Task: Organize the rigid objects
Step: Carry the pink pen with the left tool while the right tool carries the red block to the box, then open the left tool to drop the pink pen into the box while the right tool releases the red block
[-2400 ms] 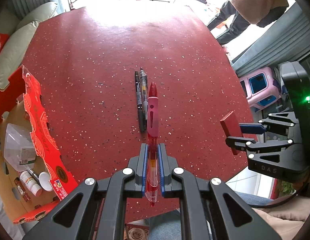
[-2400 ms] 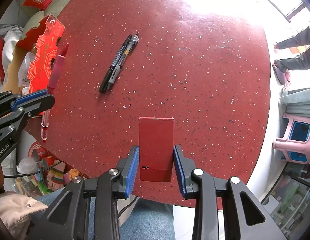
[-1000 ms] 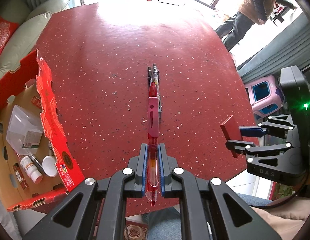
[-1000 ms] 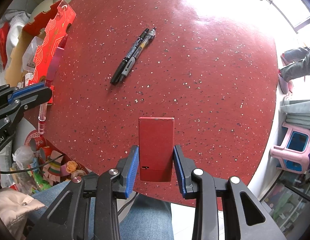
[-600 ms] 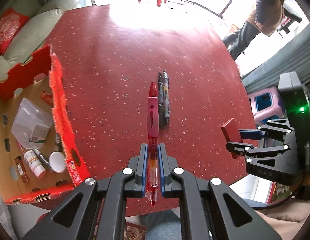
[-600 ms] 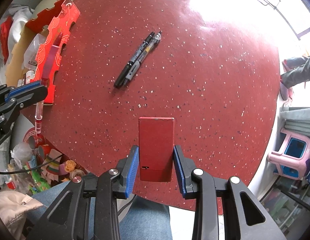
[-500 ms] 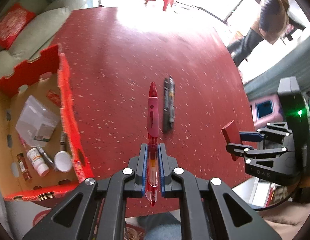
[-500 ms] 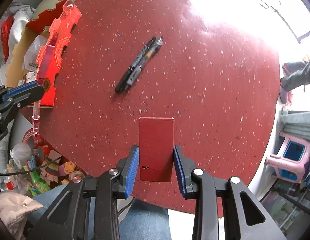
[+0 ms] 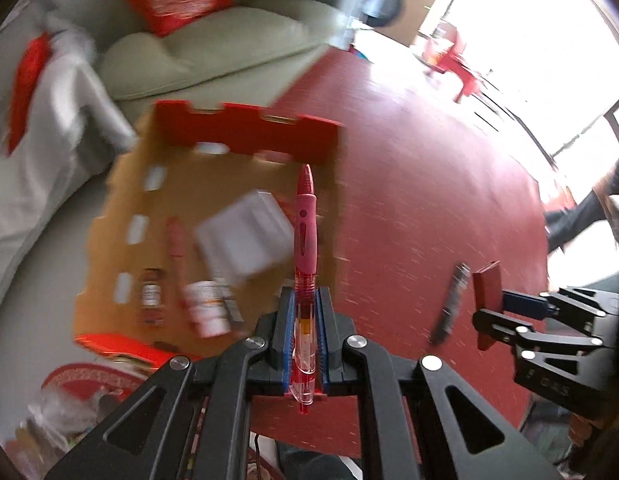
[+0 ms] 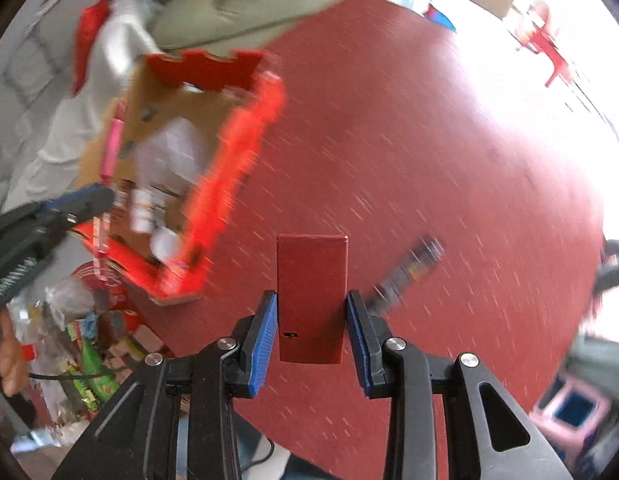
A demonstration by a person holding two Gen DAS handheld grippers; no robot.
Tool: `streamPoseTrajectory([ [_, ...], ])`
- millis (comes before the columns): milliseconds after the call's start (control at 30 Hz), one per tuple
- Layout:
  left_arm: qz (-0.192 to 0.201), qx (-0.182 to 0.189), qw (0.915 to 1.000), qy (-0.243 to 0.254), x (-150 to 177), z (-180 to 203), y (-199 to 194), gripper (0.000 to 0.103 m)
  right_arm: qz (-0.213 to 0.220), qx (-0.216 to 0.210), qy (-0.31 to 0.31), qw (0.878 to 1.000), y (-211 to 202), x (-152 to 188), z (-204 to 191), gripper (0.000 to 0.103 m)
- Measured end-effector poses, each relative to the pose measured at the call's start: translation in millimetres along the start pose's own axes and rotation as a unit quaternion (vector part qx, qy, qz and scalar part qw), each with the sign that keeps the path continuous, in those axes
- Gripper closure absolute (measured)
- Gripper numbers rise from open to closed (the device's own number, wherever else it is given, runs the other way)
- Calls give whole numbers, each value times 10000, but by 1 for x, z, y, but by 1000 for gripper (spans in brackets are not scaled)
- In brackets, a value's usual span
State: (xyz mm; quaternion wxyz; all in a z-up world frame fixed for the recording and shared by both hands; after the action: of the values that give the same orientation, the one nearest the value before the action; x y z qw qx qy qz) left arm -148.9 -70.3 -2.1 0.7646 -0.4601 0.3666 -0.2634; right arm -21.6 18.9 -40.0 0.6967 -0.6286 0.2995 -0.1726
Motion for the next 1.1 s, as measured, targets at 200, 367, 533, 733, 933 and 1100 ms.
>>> streamPoseTrajectory([
  [200,64,-501,9969,-603,-5,-59,-6,92,279,-258,-534,9979,-10,-47,-62,67],
  [367,8,-722,9935,-878,-2,-87,0,92,288,-387,-821,9955,-7,-64,-94,67],
  [533,-65,-750,9920,-1015,-2,-101,8,92,259,-459,-853,9950,0,-74,-104,67],
  [733,-75,-780,9917,-1023,-9,-103,12,92,225,-507,-676,9962,8,-93,-101,67],
  [933,43,-783,9910,-1083,-31,-109,14,92,173,-606,-163,9979,17,-117,-85,67],
  [1100,27,-801,9914,-1038,-51,-111,26,92,113,-640,45,9979,23,-133,-81,67],
])
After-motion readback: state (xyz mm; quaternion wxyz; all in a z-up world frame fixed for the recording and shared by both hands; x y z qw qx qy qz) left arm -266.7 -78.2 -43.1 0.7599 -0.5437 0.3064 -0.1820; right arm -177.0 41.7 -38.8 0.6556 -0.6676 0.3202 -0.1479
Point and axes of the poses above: each gripper's, at about its wrist camera, not at the fingertips, and y roughly the way its jaws point, z to its right, x to its underside, the point moved 9 cm from there along y, roughly the way its jaws point, and after that the axes turned 9 degrees about x, right-handed, at the moved point
